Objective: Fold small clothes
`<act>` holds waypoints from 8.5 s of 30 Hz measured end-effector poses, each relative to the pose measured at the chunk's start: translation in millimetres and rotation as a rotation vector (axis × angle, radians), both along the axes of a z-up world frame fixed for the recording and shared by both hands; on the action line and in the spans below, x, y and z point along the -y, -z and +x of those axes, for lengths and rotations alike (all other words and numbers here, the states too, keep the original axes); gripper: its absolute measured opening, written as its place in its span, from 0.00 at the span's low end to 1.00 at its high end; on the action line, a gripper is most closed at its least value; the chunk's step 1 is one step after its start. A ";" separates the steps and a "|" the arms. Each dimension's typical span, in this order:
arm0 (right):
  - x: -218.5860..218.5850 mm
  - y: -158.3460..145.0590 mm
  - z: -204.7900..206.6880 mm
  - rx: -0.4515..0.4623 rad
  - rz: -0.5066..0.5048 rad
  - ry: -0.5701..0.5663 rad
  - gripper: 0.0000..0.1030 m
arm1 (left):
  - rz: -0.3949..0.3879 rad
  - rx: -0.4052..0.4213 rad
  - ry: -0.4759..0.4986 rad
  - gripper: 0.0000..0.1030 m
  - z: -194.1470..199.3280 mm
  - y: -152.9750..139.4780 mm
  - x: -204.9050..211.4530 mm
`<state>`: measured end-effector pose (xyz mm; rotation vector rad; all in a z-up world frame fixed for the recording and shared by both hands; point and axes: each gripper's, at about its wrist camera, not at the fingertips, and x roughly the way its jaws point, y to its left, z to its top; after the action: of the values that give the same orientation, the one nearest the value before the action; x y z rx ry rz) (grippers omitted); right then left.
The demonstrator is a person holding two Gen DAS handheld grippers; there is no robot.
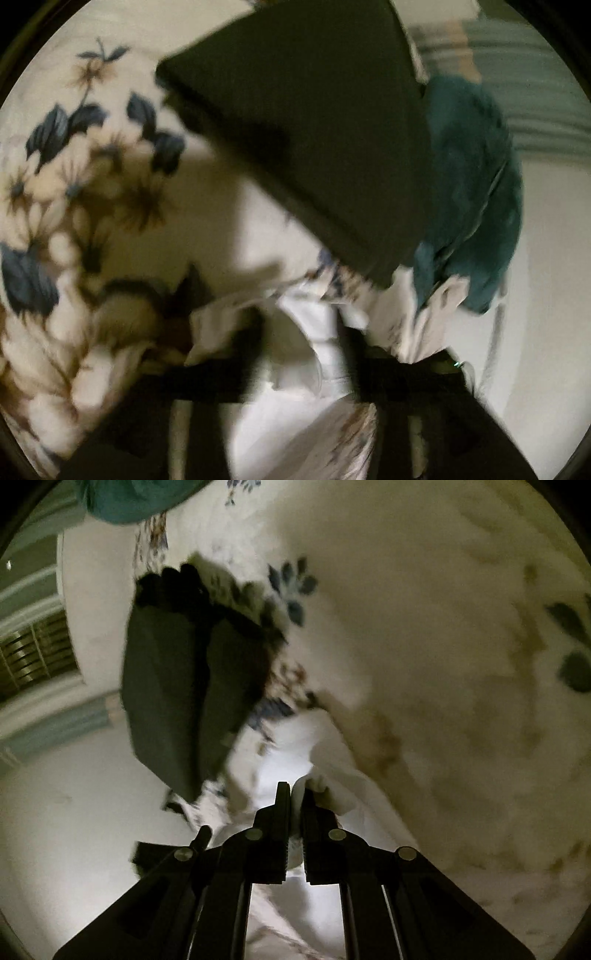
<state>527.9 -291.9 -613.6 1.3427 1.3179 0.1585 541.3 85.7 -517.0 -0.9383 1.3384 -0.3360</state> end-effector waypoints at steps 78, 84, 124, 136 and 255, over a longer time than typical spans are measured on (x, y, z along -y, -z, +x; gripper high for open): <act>-45.5 20.9 15.3 0.111 -0.281 -0.398 0.07 | 0.047 -0.099 -0.336 0.13 -191.7 9.3 -17.4; -27.3 -8.8 -59.4 0.054 -0.265 -0.279 0.05 | 0.081 -0.063 -0.180 0.13 -134.0 -1.6 -37.4; -46.7 -9.7 72.3 0.086 -0.605 -0.485 0.05 | 0.129 0.016 -0.238 0.28 -94.2 23.2 -65.9; 3.4 -1.0 15.9 0.027 -0.290 -0.600 0.61 | -0.043 -0.040 -0.204 0.68 -131.9 38.9 -64.7; -106.9 -713.7 -305.6 0.681 -1.392 -0.183 1.00 | 1.017 0.596 -0.052 0.90 -228.8 -518.8 59.7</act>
<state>222.3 -184.9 100.2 -0.0534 0.6348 -0.1655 312.4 26.0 1.8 0.0061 0.7506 0.1238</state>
